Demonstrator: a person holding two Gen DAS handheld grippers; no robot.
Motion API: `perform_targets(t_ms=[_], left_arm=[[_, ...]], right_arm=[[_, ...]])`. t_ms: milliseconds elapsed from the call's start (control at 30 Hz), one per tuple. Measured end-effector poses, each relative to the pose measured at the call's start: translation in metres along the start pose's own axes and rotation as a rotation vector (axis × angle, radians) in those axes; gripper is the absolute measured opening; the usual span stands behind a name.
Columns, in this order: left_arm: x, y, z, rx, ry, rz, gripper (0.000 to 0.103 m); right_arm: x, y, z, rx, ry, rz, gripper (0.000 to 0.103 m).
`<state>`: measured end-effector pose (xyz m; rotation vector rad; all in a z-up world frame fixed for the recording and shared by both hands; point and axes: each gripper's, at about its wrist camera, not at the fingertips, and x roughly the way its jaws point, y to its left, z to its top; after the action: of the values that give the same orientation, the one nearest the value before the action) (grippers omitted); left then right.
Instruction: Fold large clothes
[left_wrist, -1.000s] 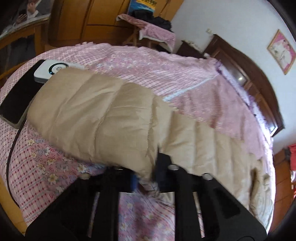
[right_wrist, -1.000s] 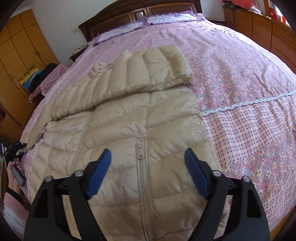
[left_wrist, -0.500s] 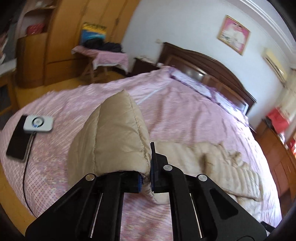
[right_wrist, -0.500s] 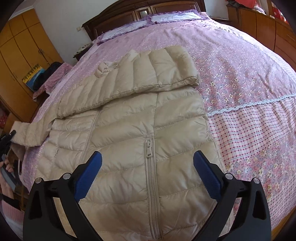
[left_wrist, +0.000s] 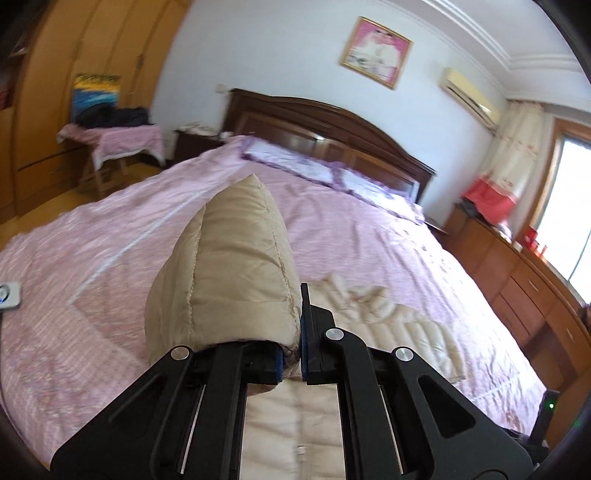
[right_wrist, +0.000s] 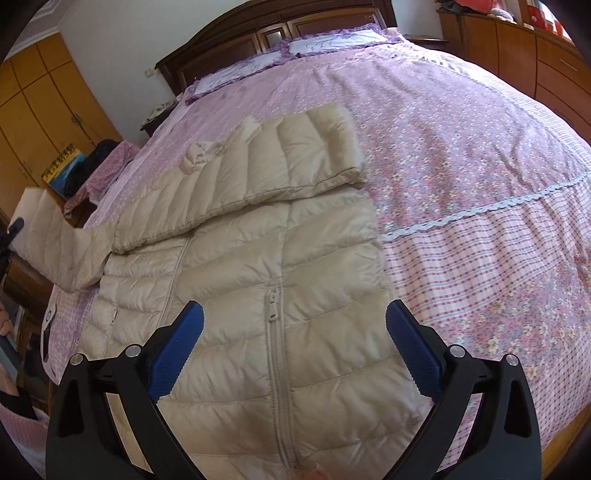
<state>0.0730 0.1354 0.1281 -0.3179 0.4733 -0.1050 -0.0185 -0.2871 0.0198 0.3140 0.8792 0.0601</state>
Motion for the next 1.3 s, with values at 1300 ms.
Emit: perform_targets(t_ms=[1300], left_arm=[[0.158,-0.125,-0.143,0.068,0.479,-0.159,0.007]], right_arm=[[-0.006,-0.051,-0.007,0.105,-0.019,-0.029,0.095]])
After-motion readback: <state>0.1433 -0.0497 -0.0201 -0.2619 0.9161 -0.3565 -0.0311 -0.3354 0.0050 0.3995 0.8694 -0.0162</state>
